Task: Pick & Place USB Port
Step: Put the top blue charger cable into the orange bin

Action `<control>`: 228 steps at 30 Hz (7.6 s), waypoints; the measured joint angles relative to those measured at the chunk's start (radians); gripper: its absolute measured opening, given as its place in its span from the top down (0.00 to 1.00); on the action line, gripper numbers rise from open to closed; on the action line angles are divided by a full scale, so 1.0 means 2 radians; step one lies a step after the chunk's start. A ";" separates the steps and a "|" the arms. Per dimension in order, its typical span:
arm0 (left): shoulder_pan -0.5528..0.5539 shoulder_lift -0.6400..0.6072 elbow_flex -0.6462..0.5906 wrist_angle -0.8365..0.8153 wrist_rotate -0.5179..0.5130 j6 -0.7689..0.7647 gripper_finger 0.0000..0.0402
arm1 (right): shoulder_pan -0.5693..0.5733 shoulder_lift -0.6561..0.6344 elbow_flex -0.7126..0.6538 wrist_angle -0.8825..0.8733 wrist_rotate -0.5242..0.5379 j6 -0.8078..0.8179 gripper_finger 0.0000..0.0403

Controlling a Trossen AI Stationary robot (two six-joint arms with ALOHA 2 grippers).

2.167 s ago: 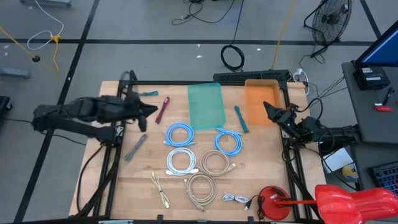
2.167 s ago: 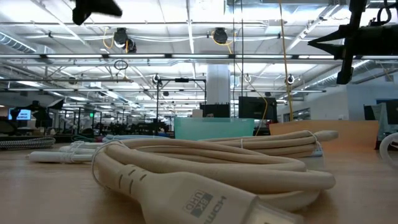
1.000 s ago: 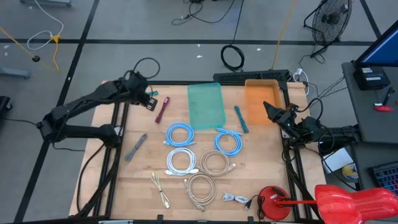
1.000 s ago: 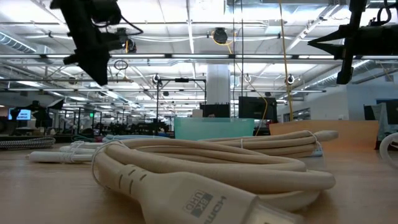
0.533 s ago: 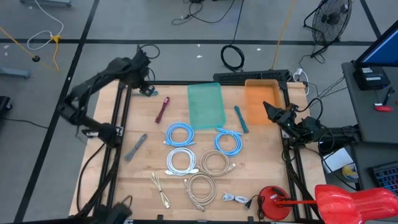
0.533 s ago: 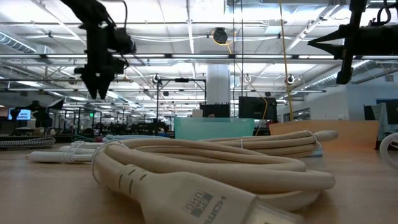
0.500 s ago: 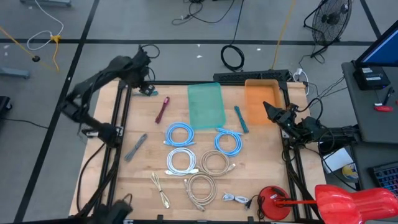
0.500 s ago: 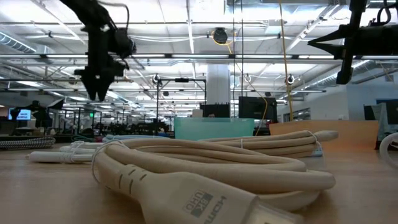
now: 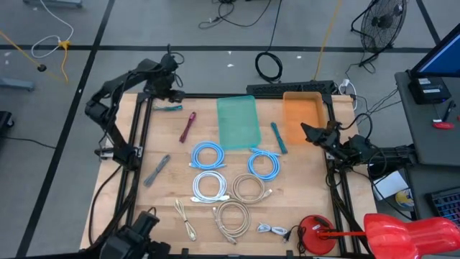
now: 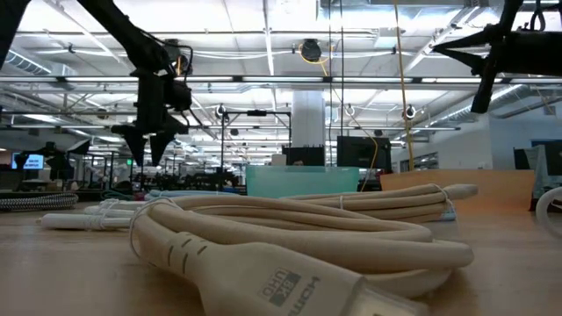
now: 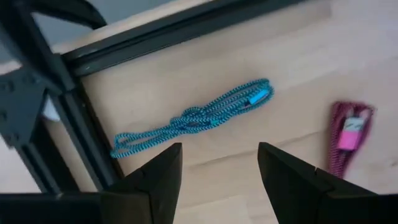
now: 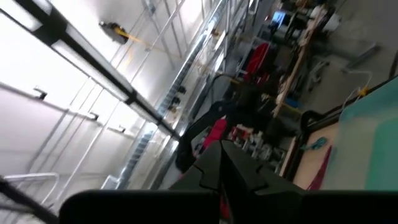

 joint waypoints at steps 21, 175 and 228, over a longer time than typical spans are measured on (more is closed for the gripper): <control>-0.014 0.065 -0.027 -0.043 -0.090 0.272 0.47 | 0.000 0.000 0.000 -0.004 -0.024 0.014 1.00; -0.438 0.008 0.086 0.513 0.392 -0.275 0.93 | 0.075 0.585 0.289 0.237 -0.042 -0.065 0.76; -0.484 -0.118 0.086 0.287 0.345 -0.151 0.82 | -0.169 0.417 0.326 -0.454 0.019 0.127 0.99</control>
